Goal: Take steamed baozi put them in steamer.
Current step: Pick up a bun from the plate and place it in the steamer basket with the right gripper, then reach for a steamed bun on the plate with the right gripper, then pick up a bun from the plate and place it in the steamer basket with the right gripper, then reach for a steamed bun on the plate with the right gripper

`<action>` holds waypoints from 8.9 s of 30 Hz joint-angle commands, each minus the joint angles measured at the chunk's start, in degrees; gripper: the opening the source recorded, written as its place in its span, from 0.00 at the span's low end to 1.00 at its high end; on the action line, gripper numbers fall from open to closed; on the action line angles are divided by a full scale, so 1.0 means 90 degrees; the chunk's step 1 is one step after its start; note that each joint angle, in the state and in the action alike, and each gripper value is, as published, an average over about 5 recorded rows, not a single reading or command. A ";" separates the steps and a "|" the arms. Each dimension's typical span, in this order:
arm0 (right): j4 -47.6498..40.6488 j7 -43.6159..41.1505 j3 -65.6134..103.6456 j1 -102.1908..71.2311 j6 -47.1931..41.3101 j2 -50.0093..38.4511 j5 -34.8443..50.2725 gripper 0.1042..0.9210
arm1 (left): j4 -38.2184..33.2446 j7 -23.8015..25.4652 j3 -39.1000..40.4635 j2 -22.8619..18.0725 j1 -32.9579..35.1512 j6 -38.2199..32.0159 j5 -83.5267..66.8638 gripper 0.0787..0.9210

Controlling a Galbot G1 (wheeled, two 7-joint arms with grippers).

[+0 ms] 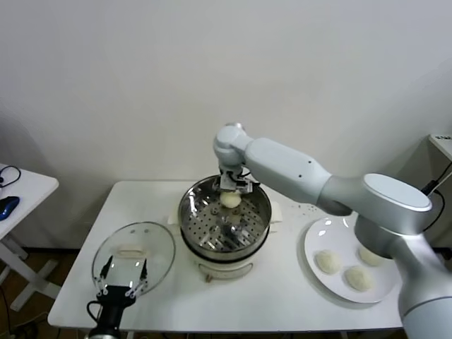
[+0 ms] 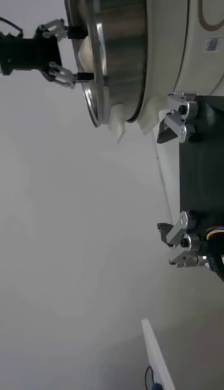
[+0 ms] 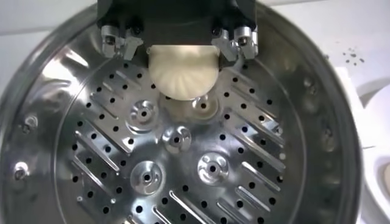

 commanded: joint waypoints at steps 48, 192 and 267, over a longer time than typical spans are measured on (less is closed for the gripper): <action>0.1857 0.0063 -0.1540 0.1387 -0.3394 -0.5318 0.5449 0.88 | -0.0055 -0.0031 0.0096 0.0046 -0.0014 -0.0022 0.0013 0.88; -0.1210 0.0969 -0.2458 0.0843 -0.4935 0.0369 0.7686 0.71 | -0.0197 -0.0002 0.0045 0.0126 0.0194 0.0004 -0.0003 0.88; 0.2802 -0.0089 -0.0254 -0.0946 -0.3538 -0.6845 0.4283 0.88 | -0.0254 0.0030 0.0241 0.0007 0.0329 -0.0279 0.0085 0.88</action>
